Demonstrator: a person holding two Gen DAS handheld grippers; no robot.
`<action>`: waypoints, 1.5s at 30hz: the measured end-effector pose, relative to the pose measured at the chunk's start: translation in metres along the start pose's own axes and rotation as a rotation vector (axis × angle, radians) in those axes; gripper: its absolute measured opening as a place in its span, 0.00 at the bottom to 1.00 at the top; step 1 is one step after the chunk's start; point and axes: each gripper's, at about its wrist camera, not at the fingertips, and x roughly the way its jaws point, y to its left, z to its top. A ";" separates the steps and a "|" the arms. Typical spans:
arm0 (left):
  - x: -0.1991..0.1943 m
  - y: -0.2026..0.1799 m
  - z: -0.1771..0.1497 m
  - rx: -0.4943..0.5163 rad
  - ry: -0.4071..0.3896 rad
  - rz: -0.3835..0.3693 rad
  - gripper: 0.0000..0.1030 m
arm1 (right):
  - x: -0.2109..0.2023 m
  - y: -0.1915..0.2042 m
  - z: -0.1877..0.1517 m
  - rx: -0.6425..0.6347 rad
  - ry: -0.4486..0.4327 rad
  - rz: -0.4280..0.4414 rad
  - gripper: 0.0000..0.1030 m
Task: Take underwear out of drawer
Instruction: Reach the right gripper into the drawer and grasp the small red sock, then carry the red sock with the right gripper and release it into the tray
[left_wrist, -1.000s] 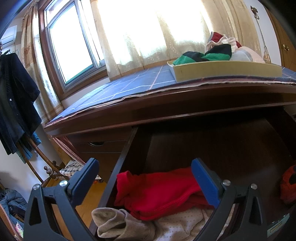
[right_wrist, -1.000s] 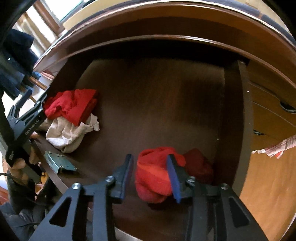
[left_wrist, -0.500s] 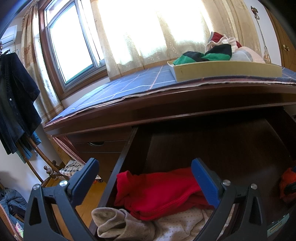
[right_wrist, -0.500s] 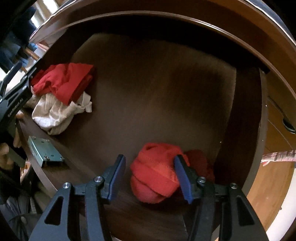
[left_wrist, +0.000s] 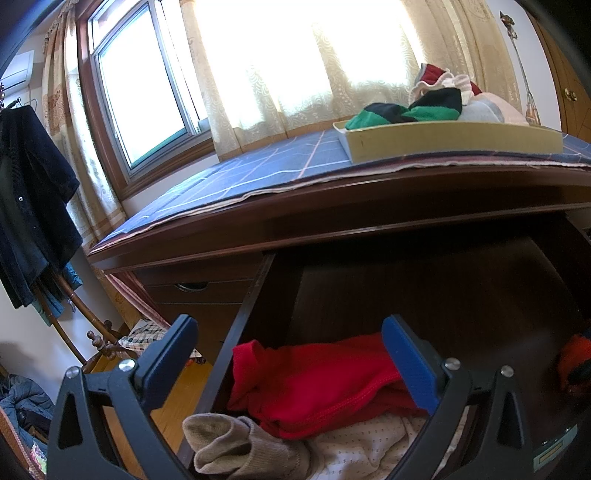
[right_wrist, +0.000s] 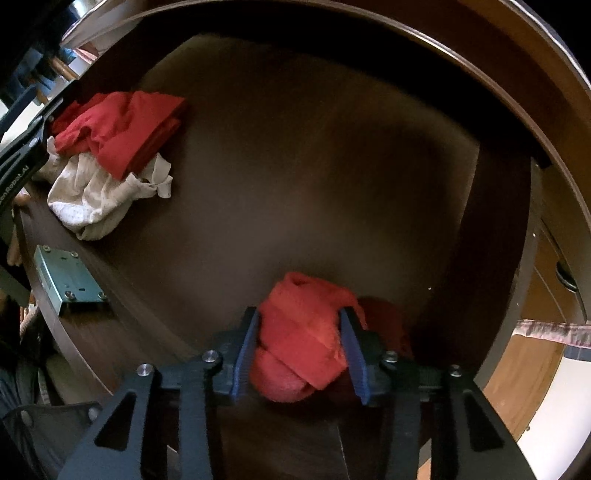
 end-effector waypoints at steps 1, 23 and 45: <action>0.000 0.000 0.000 0.000 0.000 0.000 0.99 | 0.001 0.002 -0.001 0.004 -0.011 -0.006 0.37; 0.000 0.000 -0.001 0.000 0.000 0.001 0.99 | -0.147 -0.047 -0.024 0.291 -0.579 0.455 0.28; 0.000 0.000 -0.002 0.001 -0.001 0.002 0.99 | -0.175 -0.118 0.052 0.463 -0.863 -0.033 0.28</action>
